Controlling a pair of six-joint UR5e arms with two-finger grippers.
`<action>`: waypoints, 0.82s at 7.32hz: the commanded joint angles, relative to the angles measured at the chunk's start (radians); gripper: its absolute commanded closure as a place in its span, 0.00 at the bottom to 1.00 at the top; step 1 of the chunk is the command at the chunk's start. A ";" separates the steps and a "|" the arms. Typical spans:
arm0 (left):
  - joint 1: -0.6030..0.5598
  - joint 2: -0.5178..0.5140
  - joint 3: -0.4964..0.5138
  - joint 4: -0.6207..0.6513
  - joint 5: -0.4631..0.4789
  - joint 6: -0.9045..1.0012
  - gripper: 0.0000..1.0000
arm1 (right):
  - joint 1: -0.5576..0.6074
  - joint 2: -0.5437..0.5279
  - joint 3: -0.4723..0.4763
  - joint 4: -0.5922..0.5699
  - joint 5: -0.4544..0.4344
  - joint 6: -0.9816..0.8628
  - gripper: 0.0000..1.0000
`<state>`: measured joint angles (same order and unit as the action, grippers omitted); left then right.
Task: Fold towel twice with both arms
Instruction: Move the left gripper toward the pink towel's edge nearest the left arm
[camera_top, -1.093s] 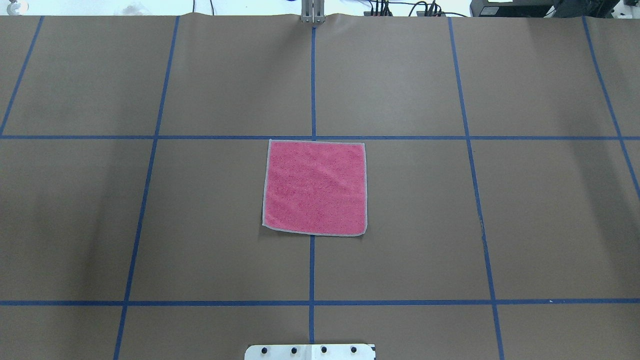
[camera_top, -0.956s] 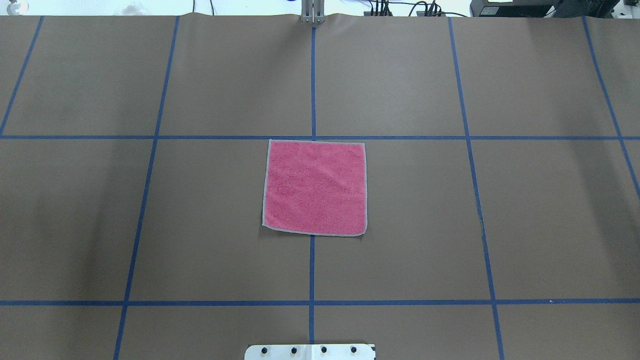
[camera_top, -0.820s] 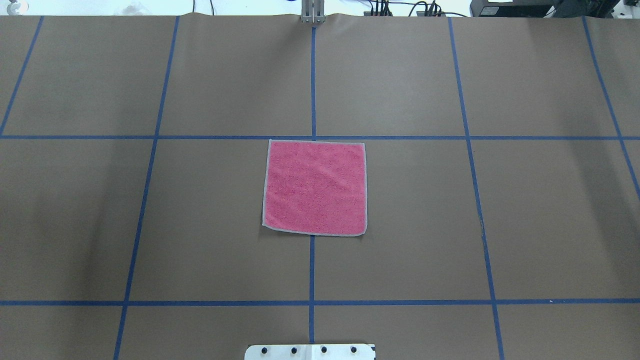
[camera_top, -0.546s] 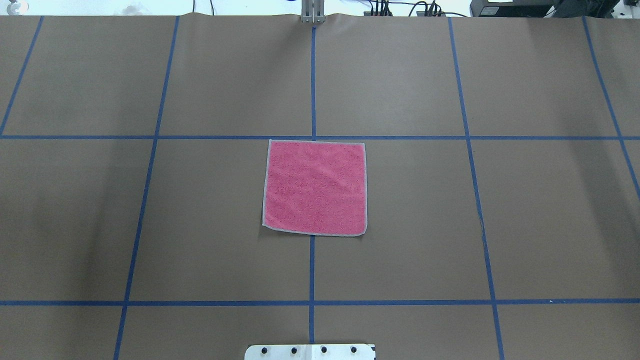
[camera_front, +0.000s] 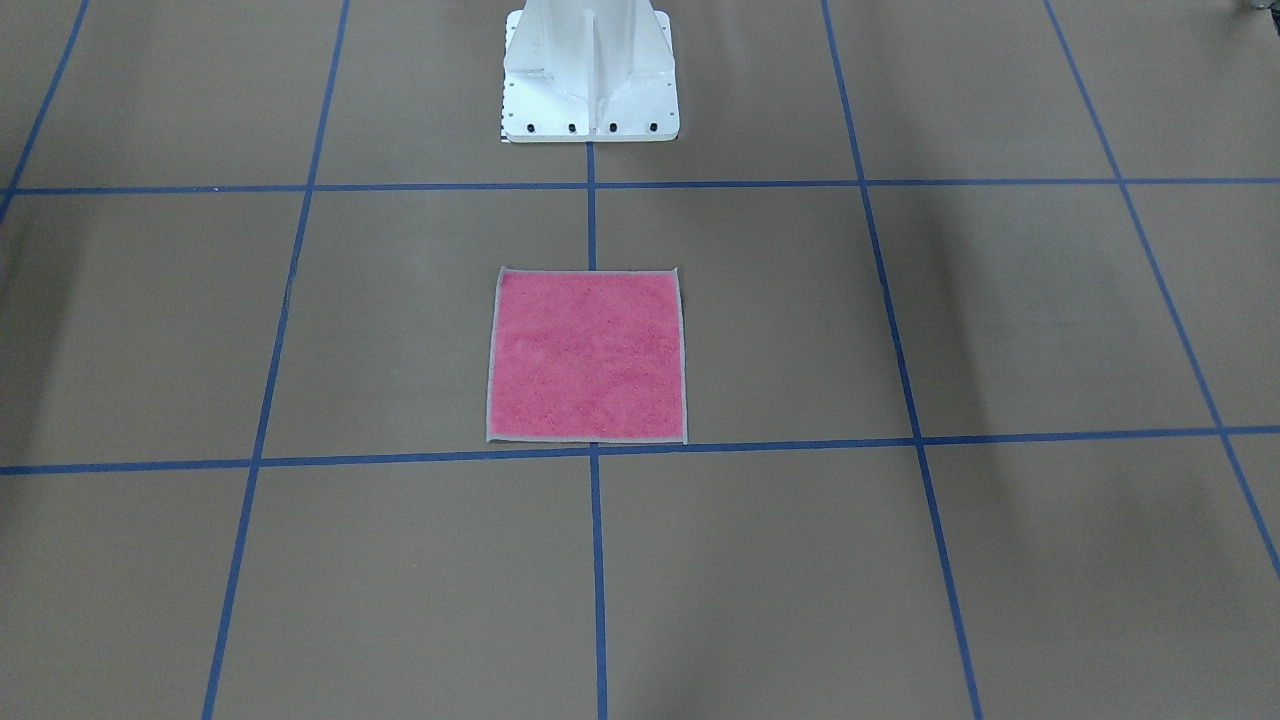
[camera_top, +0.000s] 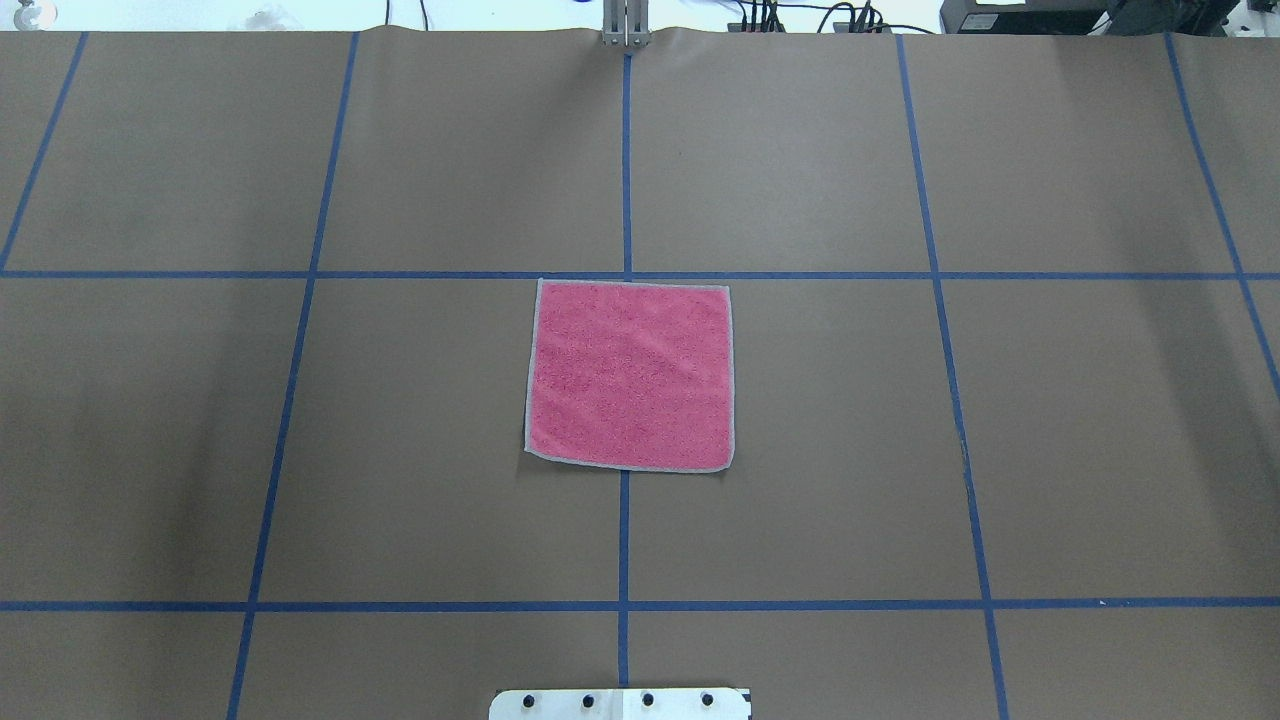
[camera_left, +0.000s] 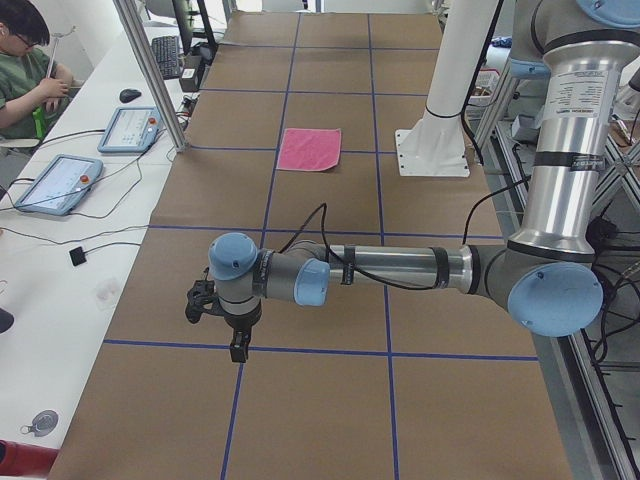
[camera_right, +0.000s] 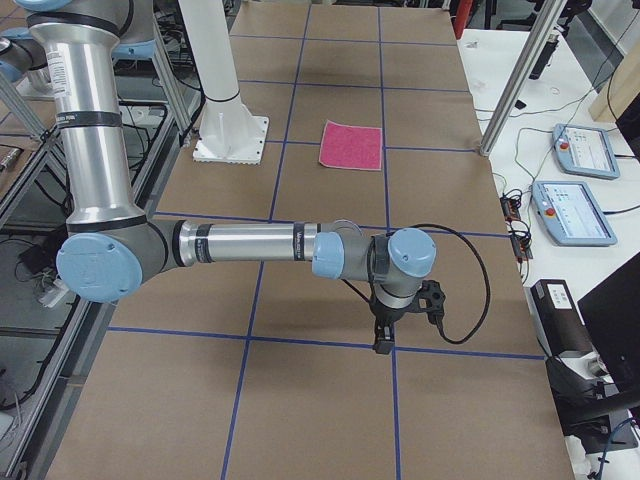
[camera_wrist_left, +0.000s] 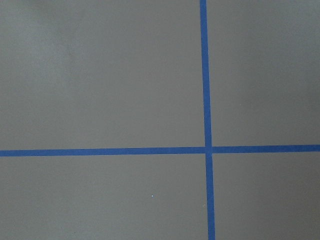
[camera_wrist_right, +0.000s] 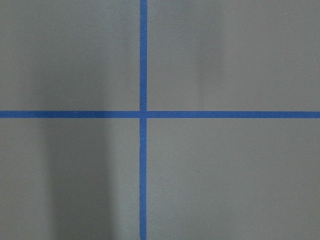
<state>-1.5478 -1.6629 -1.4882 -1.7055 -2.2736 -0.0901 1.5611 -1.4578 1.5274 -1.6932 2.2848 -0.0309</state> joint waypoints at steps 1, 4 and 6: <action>0.002 -0.044 0.003 0.003 0.002 -0.006 0.00 | 0.000 0.039 0.020 0.000 0.004 0.002 0.00; 0.070 -0.202 0.008 0.016 0.005 -0.017 0.00 | -0.076 0.182 0.053 -0.012 -0.093 0.128 0.00; 0.193 -0.274 -0.027 0.043 0.028 -0.368 0.00 | -0.221 0.230 0.047 0.000 -0.113 0.327 0.00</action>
<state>-1.4299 -1.8887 -1.4917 -1.6738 -2.2551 -0.2512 1.4429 -1.2689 1.5785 -1.7010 2.1944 0.1648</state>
